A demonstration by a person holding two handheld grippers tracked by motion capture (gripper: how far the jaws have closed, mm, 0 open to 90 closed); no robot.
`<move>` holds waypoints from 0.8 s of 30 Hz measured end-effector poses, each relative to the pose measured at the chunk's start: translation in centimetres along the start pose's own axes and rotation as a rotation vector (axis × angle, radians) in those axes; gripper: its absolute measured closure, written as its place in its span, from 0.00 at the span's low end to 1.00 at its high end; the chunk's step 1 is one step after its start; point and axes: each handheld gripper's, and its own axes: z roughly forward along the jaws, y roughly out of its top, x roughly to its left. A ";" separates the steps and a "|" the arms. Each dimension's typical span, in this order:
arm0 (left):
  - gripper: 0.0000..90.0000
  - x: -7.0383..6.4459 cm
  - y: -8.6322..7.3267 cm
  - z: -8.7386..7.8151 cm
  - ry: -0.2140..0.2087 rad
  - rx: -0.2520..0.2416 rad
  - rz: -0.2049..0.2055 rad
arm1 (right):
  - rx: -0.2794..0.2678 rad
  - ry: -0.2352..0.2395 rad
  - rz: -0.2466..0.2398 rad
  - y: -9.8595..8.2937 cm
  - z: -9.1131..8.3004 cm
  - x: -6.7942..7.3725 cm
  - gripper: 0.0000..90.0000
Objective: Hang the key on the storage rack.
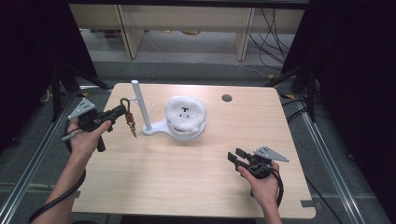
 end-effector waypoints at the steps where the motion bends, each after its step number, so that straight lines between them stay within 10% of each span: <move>1: 0.94 0.0 0.1 0.1 0.000 0.004 0.000 | -0.003 0.000 0.000 0.0 0.0 0.0 0.61; 11: 0.94 0.2 0.6 1.1 0.004 0.016 -0.007 | -0.017 -0.010 -0.051 -0.1 0.1 -0.4 0.61; 24: 0.94 0.7 -0.1 1.8 0.010 0.038 -0.049 | -0.002 -0.006 0.008 -0.2 0.0 -0.1 0.60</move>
